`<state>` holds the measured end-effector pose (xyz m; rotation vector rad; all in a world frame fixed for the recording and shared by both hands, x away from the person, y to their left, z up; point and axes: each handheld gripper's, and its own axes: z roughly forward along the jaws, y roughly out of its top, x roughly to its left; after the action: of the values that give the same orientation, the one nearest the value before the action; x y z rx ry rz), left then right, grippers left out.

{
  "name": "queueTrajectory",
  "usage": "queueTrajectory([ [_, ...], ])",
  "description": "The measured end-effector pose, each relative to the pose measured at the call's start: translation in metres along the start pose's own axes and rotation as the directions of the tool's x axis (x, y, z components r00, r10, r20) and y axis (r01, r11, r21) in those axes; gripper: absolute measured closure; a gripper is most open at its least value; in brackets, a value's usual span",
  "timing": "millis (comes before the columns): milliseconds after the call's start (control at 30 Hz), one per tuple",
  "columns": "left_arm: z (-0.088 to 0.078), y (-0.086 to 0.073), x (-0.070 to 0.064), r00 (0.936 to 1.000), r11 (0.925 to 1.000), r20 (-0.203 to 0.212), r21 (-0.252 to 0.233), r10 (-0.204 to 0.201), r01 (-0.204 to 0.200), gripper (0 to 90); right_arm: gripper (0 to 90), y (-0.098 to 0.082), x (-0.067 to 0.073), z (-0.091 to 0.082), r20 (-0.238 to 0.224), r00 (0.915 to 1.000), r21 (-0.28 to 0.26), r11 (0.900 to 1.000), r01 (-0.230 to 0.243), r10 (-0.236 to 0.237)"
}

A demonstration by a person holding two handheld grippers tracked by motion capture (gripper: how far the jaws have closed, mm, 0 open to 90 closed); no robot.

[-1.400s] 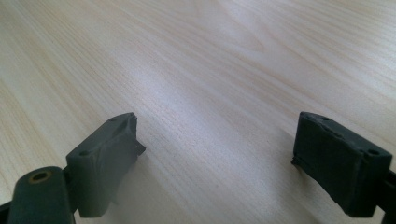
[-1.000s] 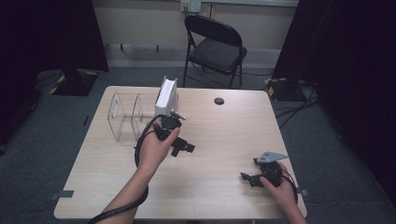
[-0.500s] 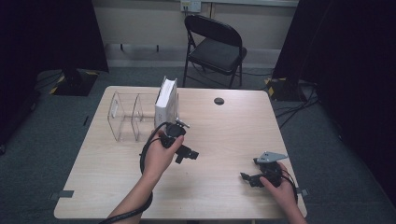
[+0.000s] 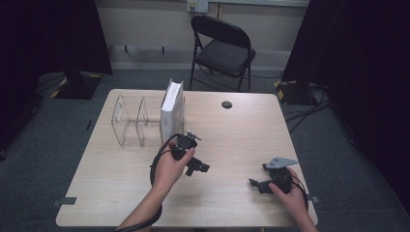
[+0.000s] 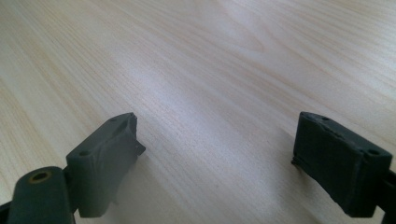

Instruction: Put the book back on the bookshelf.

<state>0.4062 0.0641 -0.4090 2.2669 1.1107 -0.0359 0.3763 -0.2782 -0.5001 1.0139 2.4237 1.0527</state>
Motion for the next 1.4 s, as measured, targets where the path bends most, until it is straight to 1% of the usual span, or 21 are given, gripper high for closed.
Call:
queueTrajectory([
  [67, 0.004, -0.001, -0.001, 1.0, 1.0, 0.01, 0.0, -0.002, 0.002, 16.1, 12.7, 0.0, 0.0, 0.0, 0.0, 1.0, 0.0, 1.0, 0.0, 0.0],
  [133, 0.007, -0.002, -0.002, 0.9999, 1.0, 0.013, 0.003, 0.005, -0.005, 16.1, 12.7, 0.0, 0.0, 0.0, 0.0, 1.0, 0.0, 1.0, 0.0, 0.0],
  [200, 0.009, -0.002, -0.002, 0.9999, 0.9999, 0.008, 0.01, 0.008, -0.008, 16.1, 12.6, 0.0, 0.0, 0.0, 0.0, 1.0, 0.0, 1.0, 0.0, 0.0],
  [267, 0.011, -0.003, -0.002, 0.9997, 0.9996, 0.014, 0.017, 0.023, -0.023, 16.2, 12.7, 0.0, 0.0, 0.0, 0.0, 1.0, 0.0, 1.0, 0.0, 0.0],
  [333, 0.013, -0.004, -0.003, 0.9997, 0.9996, 0.007, 0.017, 0.024, -0.024, 16.2, 12.6, 0.0, 0.0, 0.0, 0.0, 1.0, 0.0, 1.0, 0.0, 0.0],
  [400, 0.015, -0.005, -0.004, 0.9997, 0.9996, 0.014, 0.02, 0.02, -0.02, 16.2, 12.6, 0.0, 0.0, 0.0, 0.0, 1.0, 0.0, 1.0, 0.0, 0.0],
  [600, 0.023, -0.008, -0.006, 0.9992, 0.9993, 0.025, 0.02, 0.033, -0.033, 16.4, 12.7, 0.0, 0.0, 0.0, 0.0, 1.0, 0.0, 1.0, 0.0, 0.0],
  [667, 0.027, -0.009, -0.007, 0.9988, 0.999, 0.033, 0.025, 0.037, -0.038, 16.4, 12.7, 0.0, 0.0, 0.0, 0.0, 1.0, 0.0, 1.0, 0.0, 0.0],
  [733, 0.031, -0.011, -0.008, 0.9987, 0.9987, 0.029, 0.03, 0.041, -0.042, 16.4, 12.6, 0.0, 0.0, 0.0, 0.0, 1.0, 0.0, 1.0, 0.0, 0.0],
  [767, 0.032, -0.012, -0.009, 0.9986, 0.9987, 0.036, 0.031, 0.04, -0.041, 16.4, 12.7, 0.0, 0.0, 0.0, 0.0, 1.0, 0.0, 1.0, 0.0, 0.0],
  [900, 0.039, -0.015, -0.011, 0.9971, 0.9972, 0.044, 0.04, 0.061, -0.063, 16.8, 12.7, 0.0, 0.0, 0.0, 0.0, 1.0, 0.0, 1.0, 0.0, 0.0],
  [1033, 0.044, -0.019, -0.012, 0.9963, 0.9959, 0.043, 0.049, 0.074, -0.076, 16.8, 12.6, 0.0, 0.0, 0.0, 0.0, 1.0, 0.0, 1.0, 0.0, 0.0],
  [1067, 0.045, -0.021, -0.013, 0.9972, 0.9967, 0.041, 0.049, 0.063, -0.065, 16.7, 12.7, 0.0, 0.0, 0.0, 0.0, 1.0, 0.0, 1.0, 0.0, 0.0],
  [1100, 0.047, -0.022, -0.012, 0.9965, 0.9958, 0.035, 0.05, 0.076, -0.077, 16.8, 12.7, 0.0, 0.0, 0.0, 0.0, 1.0, 0.0, 1.0, 0.0, 0.0],
  [1133, 0.048, -0.023, -0.012, 0.9964, 0.9954, 0.034, 0.055, 0.077, -0.079, 16.8, 12.7, 0.0, 0.0, 0.0, 0.0, 1.0, 0.0, 1.0, 0.0, 0.0],
  [1200, 0.051, -0.026, -0.012, 0.9968, 0.9961, 0.045, 0.055, 0.066, -0.068, 16.8, 12.6, 0.0, 0.0, 0.0, 0.0, 1.0, 0.0, 1.0, 0.0, 0.0],
  [1233, 0.052, -0.027, -0.011, 0.9963, 0.9957, 0.049, 0.056, 0.071, -0.074, 16.8, 12.7, 0.0, 0.0, 0.0, 0.0, 1.0, 0.0, 1.0, 0.0, 0.0],
  [1267, 0.052, -0.028, -0.011, 0.9964, 0.9953, 0.039, 0.059, 0.075, -0.077, 16.8, 12.7, 0.0, 0.0, 0.0, 0.0, 1.0, 0.0, 1.0, 0.0, 0.0],
  [1333, 0.053, -0.03, -0.01, 0.995, 0.9938, 0.041, 0.061, 0.091, -0.093, 16.8, 12.7, 0.0, 0.0, 0.0, 0.0, 1.0, 0.0, 1.0, 0.0, 0.0],
  [1367, 0.054, -0.032, -0.01, 0.9958, 0.9945, 0.041, 0.062, 0.082, -0.085, 16.8, 12.7, 0.0, 0.0, 0.0, 0.0, 1.0, 0.0, 1.0, 0.0, 0.0],
  [1400, 0.055, -0.033, -0.01, 0.9947, 0.9935, 0.041, 0.06, 0.094, -0.096, 16.8, 12.7, 0.0, 0.0, 0.0, 0.0, 1.0, 0.0, 1.0, 0.0, 0.0],
])
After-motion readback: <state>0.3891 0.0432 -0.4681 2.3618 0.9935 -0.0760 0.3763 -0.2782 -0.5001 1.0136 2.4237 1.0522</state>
